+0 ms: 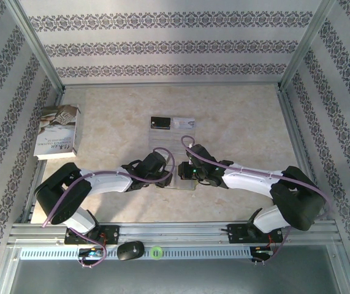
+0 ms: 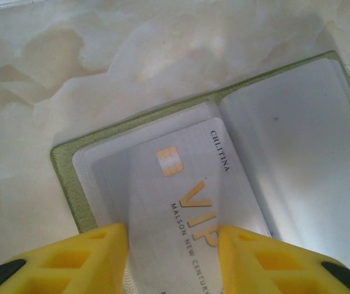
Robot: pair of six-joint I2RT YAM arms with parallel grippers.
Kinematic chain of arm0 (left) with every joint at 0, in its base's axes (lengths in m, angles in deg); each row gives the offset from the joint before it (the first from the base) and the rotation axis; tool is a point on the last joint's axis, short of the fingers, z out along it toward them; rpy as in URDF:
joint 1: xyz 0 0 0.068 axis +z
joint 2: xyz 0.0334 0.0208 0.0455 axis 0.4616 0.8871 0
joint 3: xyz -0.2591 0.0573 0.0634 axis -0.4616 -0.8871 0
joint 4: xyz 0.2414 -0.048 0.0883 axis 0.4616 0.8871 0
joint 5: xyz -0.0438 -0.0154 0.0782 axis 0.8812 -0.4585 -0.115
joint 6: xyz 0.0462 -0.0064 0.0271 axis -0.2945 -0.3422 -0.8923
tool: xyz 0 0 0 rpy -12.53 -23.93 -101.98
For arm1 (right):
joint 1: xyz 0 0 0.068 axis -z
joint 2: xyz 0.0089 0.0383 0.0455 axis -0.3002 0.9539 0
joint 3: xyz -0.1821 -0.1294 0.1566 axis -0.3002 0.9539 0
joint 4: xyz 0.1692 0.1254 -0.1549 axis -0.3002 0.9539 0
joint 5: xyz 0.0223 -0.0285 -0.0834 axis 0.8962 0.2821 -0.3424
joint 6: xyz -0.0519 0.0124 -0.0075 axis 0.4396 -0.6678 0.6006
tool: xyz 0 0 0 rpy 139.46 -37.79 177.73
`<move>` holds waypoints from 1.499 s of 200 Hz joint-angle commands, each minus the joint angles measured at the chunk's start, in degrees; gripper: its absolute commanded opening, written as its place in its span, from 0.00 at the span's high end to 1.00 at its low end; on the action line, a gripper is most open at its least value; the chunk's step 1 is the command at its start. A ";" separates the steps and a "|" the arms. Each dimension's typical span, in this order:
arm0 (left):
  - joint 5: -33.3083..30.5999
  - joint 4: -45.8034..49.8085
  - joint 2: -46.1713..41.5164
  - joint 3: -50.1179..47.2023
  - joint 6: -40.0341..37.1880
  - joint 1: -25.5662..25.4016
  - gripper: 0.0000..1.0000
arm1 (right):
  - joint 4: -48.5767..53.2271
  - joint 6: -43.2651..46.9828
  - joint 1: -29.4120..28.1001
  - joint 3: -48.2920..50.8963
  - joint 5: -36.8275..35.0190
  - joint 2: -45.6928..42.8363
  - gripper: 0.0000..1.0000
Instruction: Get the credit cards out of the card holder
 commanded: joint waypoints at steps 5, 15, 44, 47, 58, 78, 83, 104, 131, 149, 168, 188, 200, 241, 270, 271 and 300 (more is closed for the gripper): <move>-0.45 2.99 1.92 0.48 0.34 -1.31 0.58 | -0.38 0.59 -0.60 -1.11 0.44 1.41 0.88; -0.71 3.46 2.07 0.27 0.35 -1.52 0.58 | -0.30 0.73 -0.69 -1.44 0.44 1.54 0.88; -1.72 4.28 2.61 -0.31 0.43 -2.06 0.60 | -0.56 0.80 -0.82 -1.75 0.85 1.94 0.88; -1.84 4.38 2.60 -0.40 0.56 -2.10 0.61 | -0.71 0.82 -0.78 -1.75 0.92 1.93 0.88; -1.71 4.36 2.72 -0.60 0.65 -2.10 0.64 | -1.19 0.62 -0.94 -1.82 1.37 2.14 0.87; -1.69 3.82 2.67 -1.27 1.14 -2.10 0.68 | -2.96 -0.63 -0.87 -2.05 3.56 3.21 0.87; -1.62 3.79 2.66 -1.38 1.22 -2.10 0.69 | -3.10 -1.11 -0.89 -2.25 4.08 3.72 0.87; -1.42 3.60 2.77 -1.59 1.55 -2.06 0.71 | -3.94 -3.49 -0.80 -2.22 5.29 5.34 0.87; -1.28 3.08 2.73 -2.32 2.25 -2.10 0.72 | -5.57 -6.01 -0.70 -1.16 5.82 6.36 0.88; -1.56 3.60 1.45 -2.57 2.71 -2.10 0.63 | -6.62 -6.95 -0.37 0.17 4.55 5.20 0.89; -2.30 4.42 -1.97 -2.78 2.76 -2.17 0.55 | -5.71 -5.71 0.09 0.88 3.24 2.76 0.88; -4.43 6.24 -5.52 -1.88 1.69 -3.05 0.52 | -4.89 -5.04 0.87 1.53 2.59 0.89 0.88; -6.73 7.89 -6.23 -0.53 0.61 -4.37 0.52 | -4.89 -5.08 1.42 2.09 2.64 0.16 0.88; -8.68 10.49 -1.93 2.57 -0.10 -6.53 0.51 | -5.18 -4.96 2.13 3.38 2.78 -1.02 0.88; -8.12 9.64 1.44 3.23 0.50 -7.63 0.49 | -5.47 -4.32 2.12 3.87 3.28 -1.24 0.87; -8.11 9.74 1.58 3.22 0.51 -7.63 0.50 | -5.48 -4.23 2.08 3.87 3.31 -1.22 0.87; -8.39 9.90 2.33 2.36 1.22 -7.64 0.59 | -5.48 -2.99 1.10 3.18 4.51 -0.26 0.86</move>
